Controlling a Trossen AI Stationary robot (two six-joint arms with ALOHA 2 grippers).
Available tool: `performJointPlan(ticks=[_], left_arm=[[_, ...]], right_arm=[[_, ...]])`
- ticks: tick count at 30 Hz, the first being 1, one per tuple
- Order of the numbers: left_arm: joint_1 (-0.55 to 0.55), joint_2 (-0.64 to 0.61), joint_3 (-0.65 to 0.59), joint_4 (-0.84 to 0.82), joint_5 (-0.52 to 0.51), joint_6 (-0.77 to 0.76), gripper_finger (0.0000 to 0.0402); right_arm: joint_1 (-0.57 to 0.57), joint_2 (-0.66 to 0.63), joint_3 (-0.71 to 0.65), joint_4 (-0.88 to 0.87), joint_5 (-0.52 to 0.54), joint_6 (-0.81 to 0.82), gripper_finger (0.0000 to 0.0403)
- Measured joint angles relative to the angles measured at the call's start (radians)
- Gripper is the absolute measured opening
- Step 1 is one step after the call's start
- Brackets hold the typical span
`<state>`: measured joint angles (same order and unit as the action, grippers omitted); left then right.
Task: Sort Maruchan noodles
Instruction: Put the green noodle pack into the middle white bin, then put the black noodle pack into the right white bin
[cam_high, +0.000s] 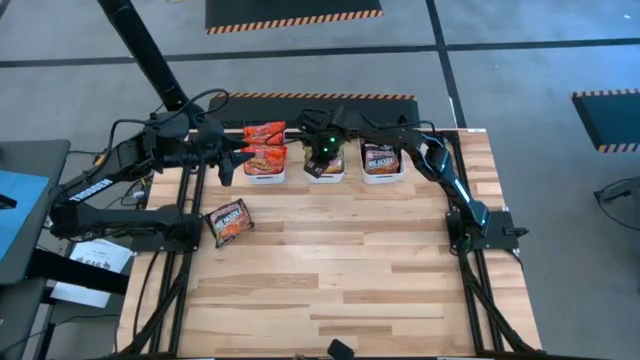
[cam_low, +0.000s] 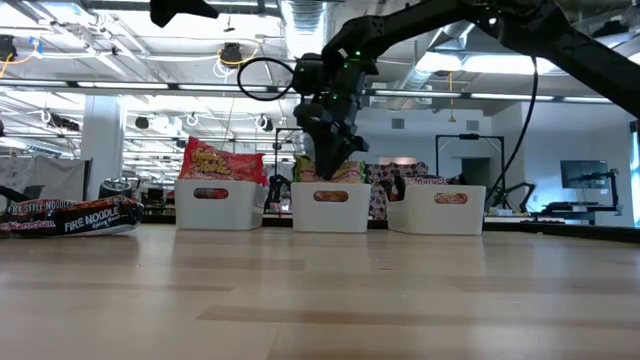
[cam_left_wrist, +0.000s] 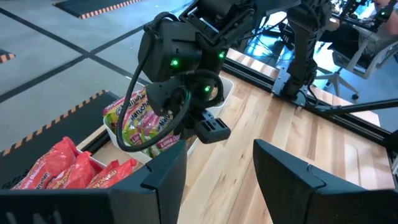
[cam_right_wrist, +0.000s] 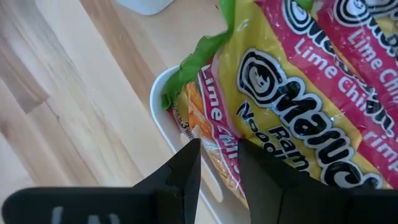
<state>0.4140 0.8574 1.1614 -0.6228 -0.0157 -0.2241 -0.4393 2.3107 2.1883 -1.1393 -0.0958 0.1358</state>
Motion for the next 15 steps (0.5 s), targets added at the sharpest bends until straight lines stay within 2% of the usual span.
performJointPlan(ticks=[4,15], left_arm=[[0.000,0.000,0.000,0.000,0.000,0.000,0.0174],[0.000,0.000,0.000,-0.047,-0.024,0.097,0.0174]], right_arm=[[0.000,-0.005,0.003,-0.020,-0.027,0.024,0.0133],[0.033,-0.008,0.139,-0.151,-0.042,0.048,0.0133]])
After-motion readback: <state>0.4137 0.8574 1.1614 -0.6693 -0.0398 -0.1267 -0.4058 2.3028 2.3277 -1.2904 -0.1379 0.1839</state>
